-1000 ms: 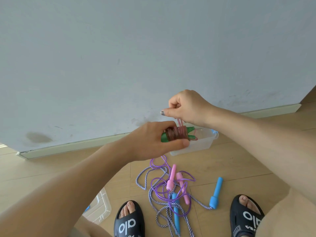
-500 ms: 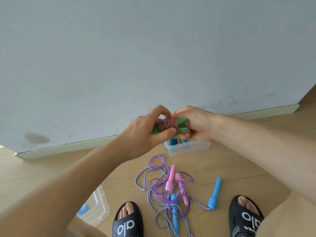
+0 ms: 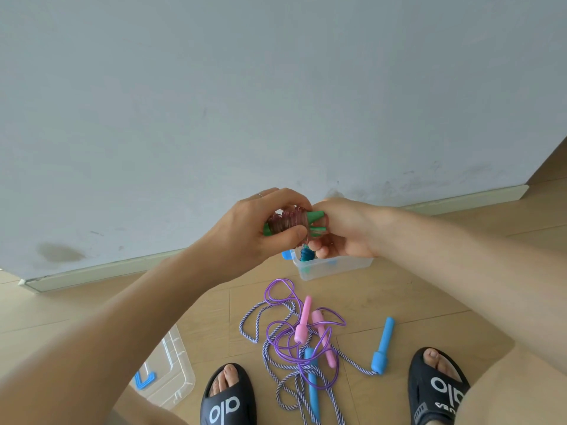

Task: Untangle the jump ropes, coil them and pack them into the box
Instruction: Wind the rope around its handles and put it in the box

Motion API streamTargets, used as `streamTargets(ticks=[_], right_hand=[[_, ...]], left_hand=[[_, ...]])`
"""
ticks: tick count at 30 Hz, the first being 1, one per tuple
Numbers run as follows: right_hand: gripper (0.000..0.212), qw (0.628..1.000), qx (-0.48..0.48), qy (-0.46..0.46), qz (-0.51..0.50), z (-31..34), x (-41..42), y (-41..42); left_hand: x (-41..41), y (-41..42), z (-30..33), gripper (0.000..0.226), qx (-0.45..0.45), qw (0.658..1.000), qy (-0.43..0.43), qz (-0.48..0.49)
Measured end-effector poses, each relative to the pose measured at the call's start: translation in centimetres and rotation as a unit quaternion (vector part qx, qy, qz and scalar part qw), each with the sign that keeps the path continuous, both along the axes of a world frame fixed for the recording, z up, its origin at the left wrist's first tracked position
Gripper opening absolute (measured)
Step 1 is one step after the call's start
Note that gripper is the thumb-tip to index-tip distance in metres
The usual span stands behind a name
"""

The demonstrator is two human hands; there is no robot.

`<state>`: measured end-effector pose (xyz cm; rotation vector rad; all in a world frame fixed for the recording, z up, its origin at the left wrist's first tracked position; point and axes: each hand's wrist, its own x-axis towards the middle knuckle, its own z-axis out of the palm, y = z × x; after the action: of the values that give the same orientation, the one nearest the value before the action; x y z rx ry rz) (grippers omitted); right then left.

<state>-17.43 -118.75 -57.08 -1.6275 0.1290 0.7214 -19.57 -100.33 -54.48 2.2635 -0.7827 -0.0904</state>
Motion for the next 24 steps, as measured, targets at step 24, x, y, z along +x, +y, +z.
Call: streamTargets(ticks=[24], right_hand=[[0.010,0.989,0.071,-0.070,-0.112,1.9,-0.9,-1.5]], left_hand=[[1.3,0.5,-0.2,0.012,0.008,0.996,0.009,0.083]])
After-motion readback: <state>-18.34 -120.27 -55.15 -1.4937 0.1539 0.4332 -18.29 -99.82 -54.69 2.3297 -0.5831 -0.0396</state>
